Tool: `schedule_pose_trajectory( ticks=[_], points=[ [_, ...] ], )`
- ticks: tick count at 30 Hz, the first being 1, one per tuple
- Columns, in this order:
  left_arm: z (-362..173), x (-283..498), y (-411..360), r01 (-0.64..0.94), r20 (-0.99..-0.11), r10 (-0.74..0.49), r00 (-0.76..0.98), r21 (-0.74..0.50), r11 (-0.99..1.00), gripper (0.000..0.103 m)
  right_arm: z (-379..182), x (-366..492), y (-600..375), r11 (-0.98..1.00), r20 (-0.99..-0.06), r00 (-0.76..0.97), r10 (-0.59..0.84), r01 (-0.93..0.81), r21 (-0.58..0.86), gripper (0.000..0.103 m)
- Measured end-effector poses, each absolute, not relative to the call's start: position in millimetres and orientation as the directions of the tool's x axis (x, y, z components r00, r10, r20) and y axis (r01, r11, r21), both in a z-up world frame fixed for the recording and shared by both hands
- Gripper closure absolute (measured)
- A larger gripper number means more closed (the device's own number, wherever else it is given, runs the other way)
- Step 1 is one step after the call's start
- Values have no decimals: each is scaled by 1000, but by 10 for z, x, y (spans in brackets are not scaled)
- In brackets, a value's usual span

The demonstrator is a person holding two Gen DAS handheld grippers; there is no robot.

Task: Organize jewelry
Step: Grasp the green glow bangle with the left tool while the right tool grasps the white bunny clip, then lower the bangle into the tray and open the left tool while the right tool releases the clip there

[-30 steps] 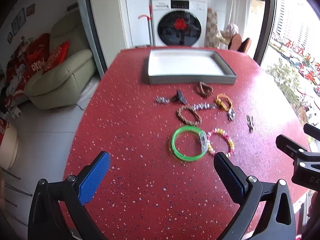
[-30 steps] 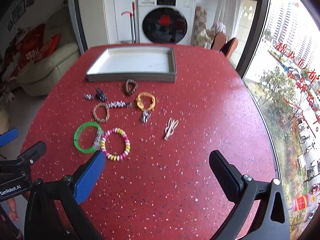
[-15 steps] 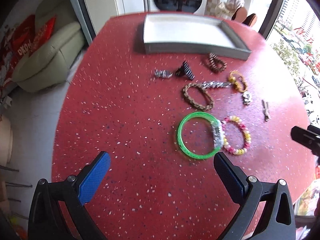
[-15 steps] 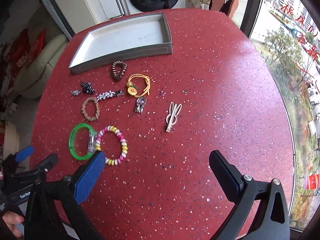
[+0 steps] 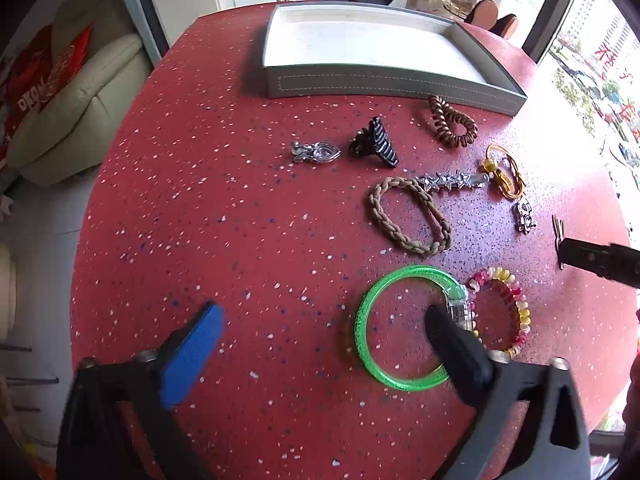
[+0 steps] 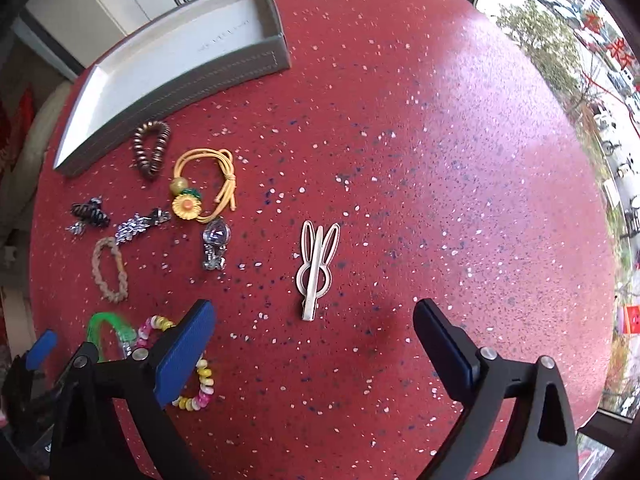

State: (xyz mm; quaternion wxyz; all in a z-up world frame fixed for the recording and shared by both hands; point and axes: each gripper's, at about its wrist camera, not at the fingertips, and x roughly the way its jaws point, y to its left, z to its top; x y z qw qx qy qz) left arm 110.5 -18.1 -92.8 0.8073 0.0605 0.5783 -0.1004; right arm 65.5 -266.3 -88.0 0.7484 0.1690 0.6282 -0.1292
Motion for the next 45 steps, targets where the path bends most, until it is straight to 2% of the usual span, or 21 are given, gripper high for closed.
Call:
schedule_pose_trajectory(
  ticks=[1,2,5,7,9,11,12,14,16,18,19,22,27,35,45],
  points=[
    [-950,1111,-198,238,-949,-90,302,-17,971,0,-899,663,-2659,909,-985,169,17,408,86,19],
    [-977,1123,-212,241,-951,-89,296,-15,970,0,-901,671,-2640,912,-986,164,-9,407,59,24],
    [-1009,1123,-264,258,-950,-85,299,-5,966,0,-907,702,-2590,920,-986,167,-30,390,38,28],
    [-1030,1118,-306,270,-952,-78,297,5,963,12,-904,723,-2538,927,-986,158,-56,375,7,33],
    [-1080,1116,-345,281,-958,-65,278,16,960,13,-885,743,-2477,931,-985,153,-81,366,-20,39],
    [-1066,1112,-361,282,-956,-72,283,11,959,18,-868,734,-2438,929,-984,159,-83,369,-19,50],
    [-1056,1102,-382,294,-956,-77,284,10,956,23,-845,733,-2410,929,-983,160,-86,369,-21,54],
    [-1035,1073,-430,327,-953,-100,285,-2,945,34,-829,741,-2362,930,-982,164,-90,367,-24,75],
    [-1005,1016,-513,370,-949,-119,293,-2,929,65,-809,732,-2311,927,-982,168,-83,375,-14,92],
    [-994,1010,-555,404,-949,-133,285,-7,915,77,-804,689,-2278,919,-982,174,-72,394,2,94],
    [-986,1027,-548,409,-949,-162,270,-39,912,78,-821,709,-2287,914,-982,178,-61,406,17,94],
    [-942,1096,-491,397,-944,-232,232,-126,909,78,-758,676,-2397,888,-978,210,-7,450,90,94],
    [-813,1235,-357,384,-931,-282,230,-179,906,78,-623,646,-2532,862,-965,260,37,480,162,94],
    [-560,1391,-240,364,-913,-314,260,-209,908,78,-248,954,-2547,867,-931,349,103,428,256,94],
    [-209,2034,-282,275,-888,-298,350,-207,939,78,-34,1683,-2835,898,-895,416,164,312,310,94]
  ],
)
